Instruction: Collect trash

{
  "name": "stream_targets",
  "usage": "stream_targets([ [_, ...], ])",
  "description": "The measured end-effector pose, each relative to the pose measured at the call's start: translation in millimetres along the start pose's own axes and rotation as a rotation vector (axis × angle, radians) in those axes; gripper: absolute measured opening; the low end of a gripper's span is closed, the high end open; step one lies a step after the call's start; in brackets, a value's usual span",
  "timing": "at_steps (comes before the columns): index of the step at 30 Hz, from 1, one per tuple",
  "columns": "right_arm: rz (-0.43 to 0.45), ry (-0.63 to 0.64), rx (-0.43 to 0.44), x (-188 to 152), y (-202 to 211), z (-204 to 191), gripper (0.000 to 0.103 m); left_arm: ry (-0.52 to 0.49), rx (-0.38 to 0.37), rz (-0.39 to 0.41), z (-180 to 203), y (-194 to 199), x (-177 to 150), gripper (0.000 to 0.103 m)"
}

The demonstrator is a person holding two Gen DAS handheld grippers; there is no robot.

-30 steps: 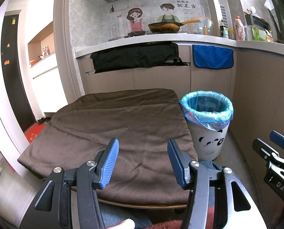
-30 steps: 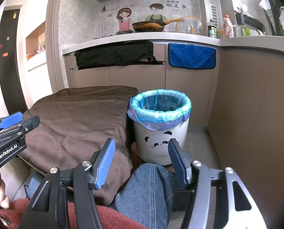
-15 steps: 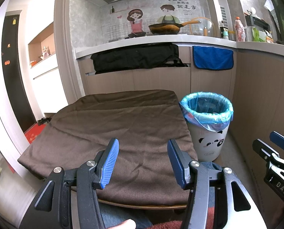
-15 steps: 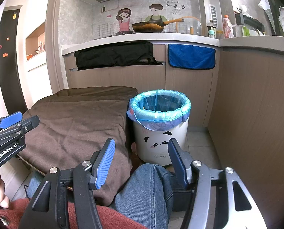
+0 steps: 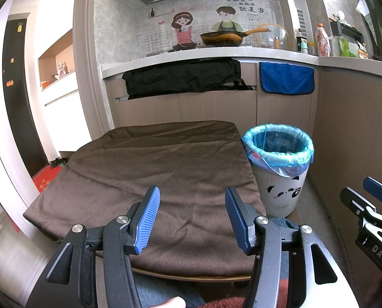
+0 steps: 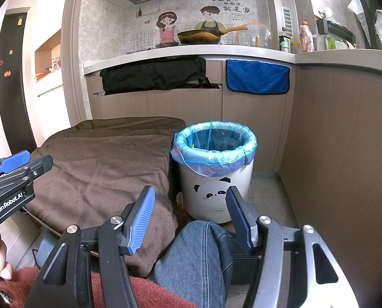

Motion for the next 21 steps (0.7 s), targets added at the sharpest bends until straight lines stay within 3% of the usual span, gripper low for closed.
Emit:
stream_targets([
  [21,0.007,0.001,-0.005,3.7,-1.9,5.3,0.055,0.001,-0.001,-0.001,-1.6,-0.4,-0.4,0.054],
])
Point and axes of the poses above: each gripper's, at about its wrist camera, not at the fingertips, and y roughly against the way its jaws point, z to its right, x to its top, the point moved 8 cm from there along -y, roughly the way its jaws point, and after that the axes turned 6 degrees about z, right-handed, at the moved point
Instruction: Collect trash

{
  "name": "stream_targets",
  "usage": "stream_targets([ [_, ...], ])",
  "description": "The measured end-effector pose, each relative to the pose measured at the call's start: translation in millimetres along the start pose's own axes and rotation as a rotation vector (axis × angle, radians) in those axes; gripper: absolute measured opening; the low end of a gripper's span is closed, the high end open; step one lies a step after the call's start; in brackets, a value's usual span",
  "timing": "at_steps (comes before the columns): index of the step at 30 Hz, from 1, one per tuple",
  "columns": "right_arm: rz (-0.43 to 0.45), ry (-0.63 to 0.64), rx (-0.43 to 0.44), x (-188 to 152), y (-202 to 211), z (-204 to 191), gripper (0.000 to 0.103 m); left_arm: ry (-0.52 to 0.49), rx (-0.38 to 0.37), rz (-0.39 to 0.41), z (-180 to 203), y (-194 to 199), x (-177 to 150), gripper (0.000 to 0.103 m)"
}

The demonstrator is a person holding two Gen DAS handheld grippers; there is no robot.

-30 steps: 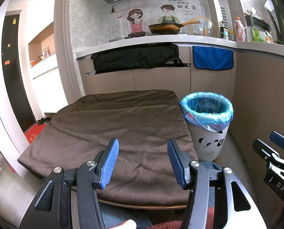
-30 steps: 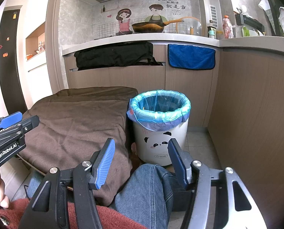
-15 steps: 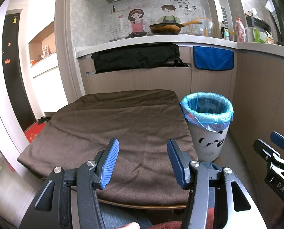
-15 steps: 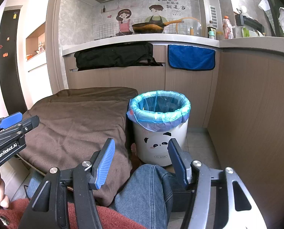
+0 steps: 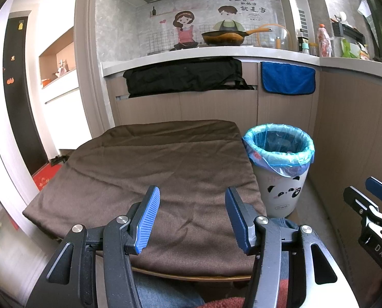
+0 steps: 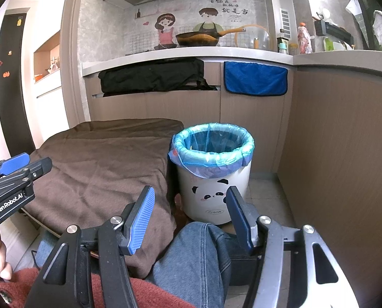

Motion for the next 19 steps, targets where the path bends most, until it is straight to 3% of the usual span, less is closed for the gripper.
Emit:
stream_targets([
  [19,0.001,0.001,-0.001,0.1,-0.6,0.7,0.055,0.004,0.002,-0.004,-0.8,-1.3,0.1,0.054],
])
Point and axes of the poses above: each gripper's, at about its wrist camera, not at the fingertips, and y roughly against the way its jaws point, z to its right, x to its top, the point moved 8 cm from there along -y, roughly the way its jaws point, and after that the axes turned 6 degrees about z, right-handed, at the moved point
